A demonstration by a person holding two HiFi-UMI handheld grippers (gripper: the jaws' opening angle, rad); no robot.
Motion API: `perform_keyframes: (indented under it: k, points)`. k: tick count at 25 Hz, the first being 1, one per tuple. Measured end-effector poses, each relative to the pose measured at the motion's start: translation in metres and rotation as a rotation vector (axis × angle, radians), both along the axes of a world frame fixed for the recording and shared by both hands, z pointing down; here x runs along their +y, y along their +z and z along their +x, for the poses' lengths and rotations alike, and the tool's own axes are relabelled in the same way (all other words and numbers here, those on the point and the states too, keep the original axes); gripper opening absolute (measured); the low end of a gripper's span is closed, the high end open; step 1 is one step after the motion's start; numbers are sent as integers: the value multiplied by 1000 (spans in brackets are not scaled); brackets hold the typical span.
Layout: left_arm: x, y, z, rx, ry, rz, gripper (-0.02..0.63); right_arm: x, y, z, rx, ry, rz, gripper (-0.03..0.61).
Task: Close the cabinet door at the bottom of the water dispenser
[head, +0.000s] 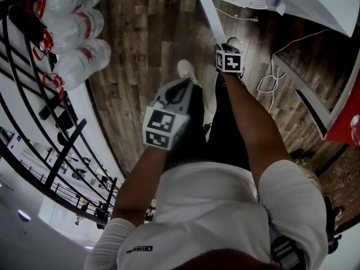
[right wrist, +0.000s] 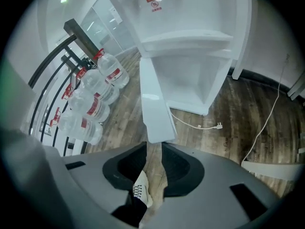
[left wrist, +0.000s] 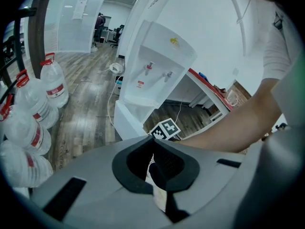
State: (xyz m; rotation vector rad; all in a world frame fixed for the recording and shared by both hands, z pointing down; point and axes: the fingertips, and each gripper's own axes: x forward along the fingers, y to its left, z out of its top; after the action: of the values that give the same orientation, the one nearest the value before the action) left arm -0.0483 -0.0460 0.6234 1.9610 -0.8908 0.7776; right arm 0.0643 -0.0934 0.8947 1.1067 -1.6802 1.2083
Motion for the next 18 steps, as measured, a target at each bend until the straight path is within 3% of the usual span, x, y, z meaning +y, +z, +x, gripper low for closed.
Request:
perform_keyframes:
  k: [18]
  points:
    - [-11,11,40,-6,52,-28,-3,-52,-1,94,79,-8,89,95]
